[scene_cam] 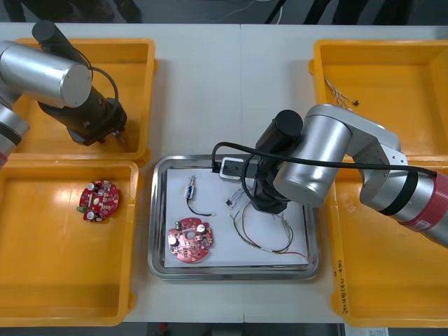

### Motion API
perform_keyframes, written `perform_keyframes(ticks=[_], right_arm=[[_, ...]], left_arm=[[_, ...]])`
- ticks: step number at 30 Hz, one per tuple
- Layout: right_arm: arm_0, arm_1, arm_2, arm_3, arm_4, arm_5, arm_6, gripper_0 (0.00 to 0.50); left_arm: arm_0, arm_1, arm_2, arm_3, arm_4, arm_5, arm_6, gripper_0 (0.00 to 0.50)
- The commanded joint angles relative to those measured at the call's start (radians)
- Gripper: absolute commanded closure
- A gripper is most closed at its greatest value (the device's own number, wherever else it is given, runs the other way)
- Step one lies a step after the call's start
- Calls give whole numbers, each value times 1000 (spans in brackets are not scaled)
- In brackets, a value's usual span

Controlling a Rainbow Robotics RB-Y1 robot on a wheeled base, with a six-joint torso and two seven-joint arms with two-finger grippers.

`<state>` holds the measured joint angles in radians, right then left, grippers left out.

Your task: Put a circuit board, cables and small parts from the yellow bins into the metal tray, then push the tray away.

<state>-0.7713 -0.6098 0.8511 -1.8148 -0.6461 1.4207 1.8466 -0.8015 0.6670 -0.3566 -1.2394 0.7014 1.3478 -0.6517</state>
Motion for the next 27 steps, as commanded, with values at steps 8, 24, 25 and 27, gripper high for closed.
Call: perform_keyframes(ticks=[8, 24, 25, 27], right_arm=[[-25, -2, 0, -21, -6, -8, -9, 0], [-26, 7, -98, -185, 48, 152, -23, 0], [-26, 10, -115, -199, 46, 175, -26, 0], [-25, 12, -145, -221, 37, 205, -26, 0]], left_arm=[[-45, -9, -7, -6, 16, -12, 49, 500], [-62, -4, 1, -8, 21, 11, 43, 500], [-67, -4, 8, -8, 24, 27, 41, 500], [-73, -4, 28, -8, 27, 48, 35, 500]])
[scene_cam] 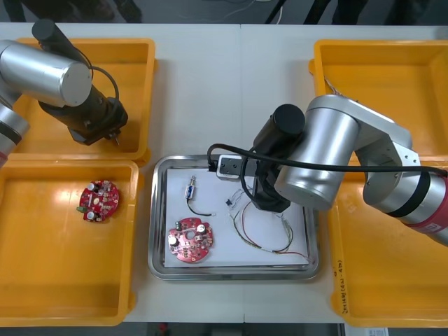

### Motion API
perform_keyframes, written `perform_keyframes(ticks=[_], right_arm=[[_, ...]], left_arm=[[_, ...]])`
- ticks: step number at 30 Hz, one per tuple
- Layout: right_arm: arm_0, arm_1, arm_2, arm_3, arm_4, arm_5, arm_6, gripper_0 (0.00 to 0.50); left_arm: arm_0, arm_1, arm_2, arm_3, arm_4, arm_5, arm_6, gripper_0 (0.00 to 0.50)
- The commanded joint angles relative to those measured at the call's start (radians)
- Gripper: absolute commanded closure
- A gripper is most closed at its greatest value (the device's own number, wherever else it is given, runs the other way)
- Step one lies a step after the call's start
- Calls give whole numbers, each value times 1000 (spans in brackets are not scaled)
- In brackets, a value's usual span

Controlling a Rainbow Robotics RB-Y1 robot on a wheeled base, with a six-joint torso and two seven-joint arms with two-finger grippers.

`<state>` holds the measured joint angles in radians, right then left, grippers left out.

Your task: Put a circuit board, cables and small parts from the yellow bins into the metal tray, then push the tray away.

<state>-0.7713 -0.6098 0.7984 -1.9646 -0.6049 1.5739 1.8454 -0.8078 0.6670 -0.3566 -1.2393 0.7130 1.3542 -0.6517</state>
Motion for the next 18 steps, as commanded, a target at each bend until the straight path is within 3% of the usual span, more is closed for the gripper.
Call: perform_keyframes(ticks=[1, 6, 10, 15, 18], right_arm=[[-25, 10, -114, -86, -12, 77, -28, 0], [-25, 5, -225, -128, -75, 205, -35, 0], [-25, 5, -384, -143, -170, 345, -51, 0], [-23, 18, -582, -148, -251, 346, -74, 0], [-5, 16, -689, -191, -259, 346, -110, 0]], left_arm=[[-71, -4, 39, -6, 19, 57, 30, 500], [-100, 5, 61, -8, 26, 123, 12, 500], [-129, 16, 73, -6, 36, 178, 0, 500], [-171, 28, 94, -6, 49, 263, -16, 500], [-200, 32, 104, 1, 57, 310, -20, 500]])
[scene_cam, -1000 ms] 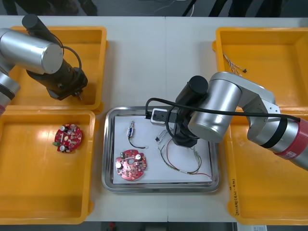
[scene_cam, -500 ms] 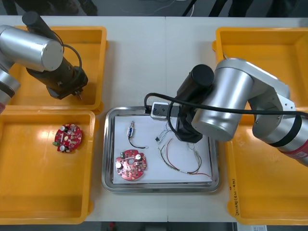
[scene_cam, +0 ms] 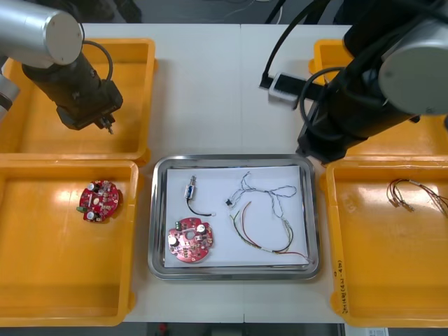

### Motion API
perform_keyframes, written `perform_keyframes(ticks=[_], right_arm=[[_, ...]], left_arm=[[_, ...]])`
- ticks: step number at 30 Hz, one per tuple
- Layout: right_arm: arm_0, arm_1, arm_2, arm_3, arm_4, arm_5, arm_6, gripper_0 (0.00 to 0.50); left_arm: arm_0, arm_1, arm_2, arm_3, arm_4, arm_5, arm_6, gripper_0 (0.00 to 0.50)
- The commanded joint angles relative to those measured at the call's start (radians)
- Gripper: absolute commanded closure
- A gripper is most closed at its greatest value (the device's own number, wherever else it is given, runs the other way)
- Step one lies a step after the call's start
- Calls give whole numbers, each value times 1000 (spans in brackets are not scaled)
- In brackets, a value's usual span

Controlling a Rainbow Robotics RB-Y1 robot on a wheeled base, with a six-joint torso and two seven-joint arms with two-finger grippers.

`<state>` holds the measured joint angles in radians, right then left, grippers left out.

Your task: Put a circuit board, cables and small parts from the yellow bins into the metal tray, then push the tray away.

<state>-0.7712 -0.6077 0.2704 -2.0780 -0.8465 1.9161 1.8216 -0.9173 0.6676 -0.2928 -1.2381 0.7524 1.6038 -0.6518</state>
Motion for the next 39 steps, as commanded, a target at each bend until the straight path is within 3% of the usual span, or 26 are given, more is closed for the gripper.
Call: perform_keyframes(ticks=[1, 7, 12, 19, 28, 39], right_arm=[[3, 14, -183, -90, -17, 4, -102, 0], [122, -21, -358, -186, -31, 4, -243, 0], [219, -90, -444, -221, -32, 4, -335, 0], [340, -173, -554, -220, -40, 4, -424, 0], [460, -202, -657, -182, -45, 4, -556, 0], [540, -187, -715, -108, -9, 4, -567, 0]], left_arm=[[-98, 33, 43, 5, 19, 68, -22, 500], [-184, 33, 57, 95, 41, 107, -45, 500], [-252, 32, 57, 160, 61, 139, -65, 500], [-315, 18, 57, 161, 90, 229, -89, 500], [-322, -66, 55, 49, 122, 294, -72, 500], [-316, -166, -17, -135, 125, 316, 21, 500]])
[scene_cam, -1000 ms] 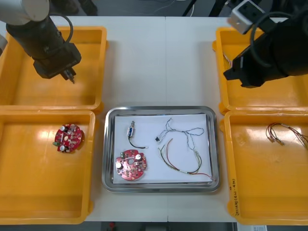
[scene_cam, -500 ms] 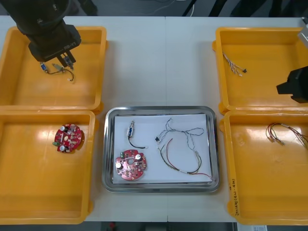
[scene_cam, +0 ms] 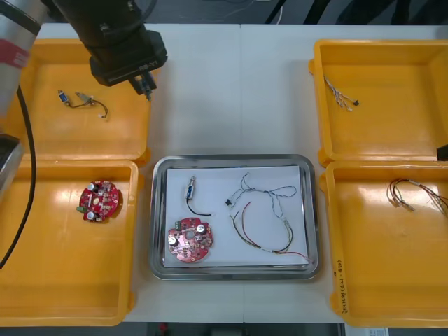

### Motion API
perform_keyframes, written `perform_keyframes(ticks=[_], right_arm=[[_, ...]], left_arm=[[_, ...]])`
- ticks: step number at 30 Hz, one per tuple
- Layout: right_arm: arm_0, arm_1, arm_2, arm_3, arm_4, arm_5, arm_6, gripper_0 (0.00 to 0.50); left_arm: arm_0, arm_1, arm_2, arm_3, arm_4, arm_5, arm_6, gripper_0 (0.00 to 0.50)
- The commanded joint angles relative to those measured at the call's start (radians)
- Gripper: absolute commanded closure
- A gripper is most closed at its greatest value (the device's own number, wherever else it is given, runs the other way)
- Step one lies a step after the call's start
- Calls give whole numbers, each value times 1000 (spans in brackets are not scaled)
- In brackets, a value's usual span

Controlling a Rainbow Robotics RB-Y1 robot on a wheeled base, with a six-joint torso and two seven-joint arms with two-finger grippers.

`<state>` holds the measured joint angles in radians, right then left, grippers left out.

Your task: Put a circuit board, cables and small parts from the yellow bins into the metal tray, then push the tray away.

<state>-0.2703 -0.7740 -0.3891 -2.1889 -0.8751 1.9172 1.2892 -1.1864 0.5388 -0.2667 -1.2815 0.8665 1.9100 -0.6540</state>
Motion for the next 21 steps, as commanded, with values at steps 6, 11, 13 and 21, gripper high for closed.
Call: perform_keyframes(ticks=[6, 11, 13, 21], right_arm=[[60, 10, -71, 1, 68, 3, -36, 0], [60, 27, -73, -2, 80, 3, -39, 0], [60, 38, -73, -3, 79, 3, -39, 0], [72, 56, -66, -14, 71, 3, -36, 0]], left_arm=[[25, -69, -82, -260, 8, 10, 100, 500], [91, -74, -140, -392, -3, -5, 168, 500], [122, -74, -174, -441, -15, -20, 185, 500], [228, -74, -259, -533, -80, -112, 205, 500]])
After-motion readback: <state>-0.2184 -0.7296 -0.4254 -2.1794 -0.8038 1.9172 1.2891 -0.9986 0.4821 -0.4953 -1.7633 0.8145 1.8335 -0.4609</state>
